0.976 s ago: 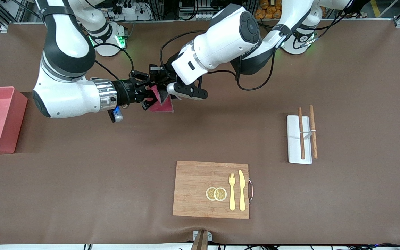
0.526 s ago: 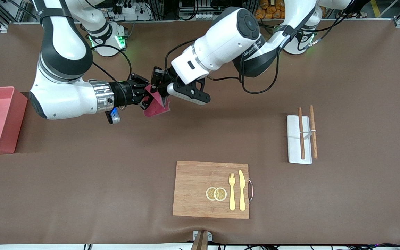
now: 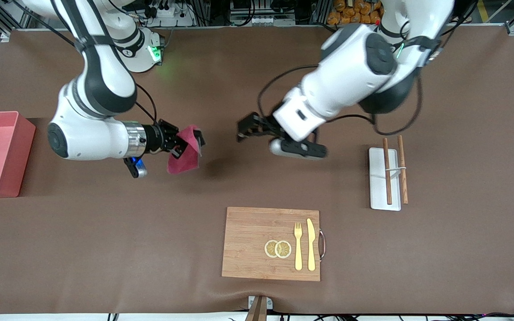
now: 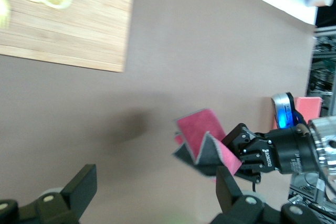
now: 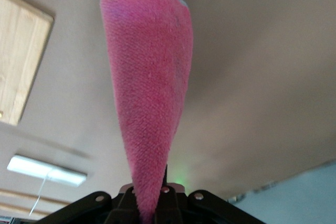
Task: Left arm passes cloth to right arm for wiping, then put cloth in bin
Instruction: 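Carry the cloth with the right gripper while the left gripper withdraws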
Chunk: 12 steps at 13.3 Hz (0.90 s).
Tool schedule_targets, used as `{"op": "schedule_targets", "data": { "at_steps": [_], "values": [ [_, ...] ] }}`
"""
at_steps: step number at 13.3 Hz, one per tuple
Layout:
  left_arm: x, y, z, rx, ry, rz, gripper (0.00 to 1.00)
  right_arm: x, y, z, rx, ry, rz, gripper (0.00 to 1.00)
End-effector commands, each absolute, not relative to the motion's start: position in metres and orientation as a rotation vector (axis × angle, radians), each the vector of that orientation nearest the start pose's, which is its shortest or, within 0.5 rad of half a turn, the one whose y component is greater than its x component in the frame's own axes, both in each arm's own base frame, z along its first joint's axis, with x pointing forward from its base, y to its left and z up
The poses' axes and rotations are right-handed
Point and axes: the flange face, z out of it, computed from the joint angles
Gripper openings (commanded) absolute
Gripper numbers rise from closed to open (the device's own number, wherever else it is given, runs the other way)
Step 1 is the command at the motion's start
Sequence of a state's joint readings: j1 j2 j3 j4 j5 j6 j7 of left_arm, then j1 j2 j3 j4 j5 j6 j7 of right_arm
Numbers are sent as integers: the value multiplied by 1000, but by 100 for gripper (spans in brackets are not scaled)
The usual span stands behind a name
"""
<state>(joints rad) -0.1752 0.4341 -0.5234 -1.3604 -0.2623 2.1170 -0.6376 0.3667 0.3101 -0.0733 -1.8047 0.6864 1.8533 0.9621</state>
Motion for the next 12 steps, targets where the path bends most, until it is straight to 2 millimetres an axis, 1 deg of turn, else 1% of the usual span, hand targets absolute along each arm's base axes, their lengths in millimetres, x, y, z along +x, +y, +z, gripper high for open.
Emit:
{"op": "schedule_targets", "data": {
  "at_steps": [1, 2, 3, 4, 5, 6, 7, 8, 9, 10, 11, 12],
  "values": [
    [603, -331, 536, 2714, 102, 20, 100, 562, 221, 302, -2460, 1179, 657, 0],
    [615, -299, 531, 2777, 83, 18, 100, 563, 213, 282, -2481, 1147, 660, 0],
    [623, -274, 527, 2802, 81, -3, 100, 563, 202, 268, -2502, 1099, 659, 0],
    [631, -248, 527, 2812, 79, -7, 100, 561, 179, 251, -2530, 1030, 640, 0],
    [635, -219, 533, 2845, 59, 2, 100, 563, 138, 235, -2550, 924, 598, 0],
    [634, -189, 545, 2894, 28, 12, 100, 565, 101, 226, -2562, 796, 560, 0],
    [636, -160, 552, 2916, 12, 17, 100, 567, 75, 223, -2600, 698, 522, 0],
    [634, -139, 564, 2928, -4, 36, 100, 569, 38, 222, -2720, 600, 498, 0],
    [631, -124, 572, 2938, -13, 36, 100, 570, 5, 222, -2849, 488, 479, 0],
    [623, -118, 584, 2954, -9, 36, 100, 570, -33, 223, -2919, 416, 464, 0],
    [616, -111, 595, 2967, 2, 28, 100, 571, -75, 228, -2957, 309, 434, 0],
    [608, -107, 607, 2984, 9, 29, 100, 570, -112, 232, -2968, 154, 397, 0]
  ]
}}
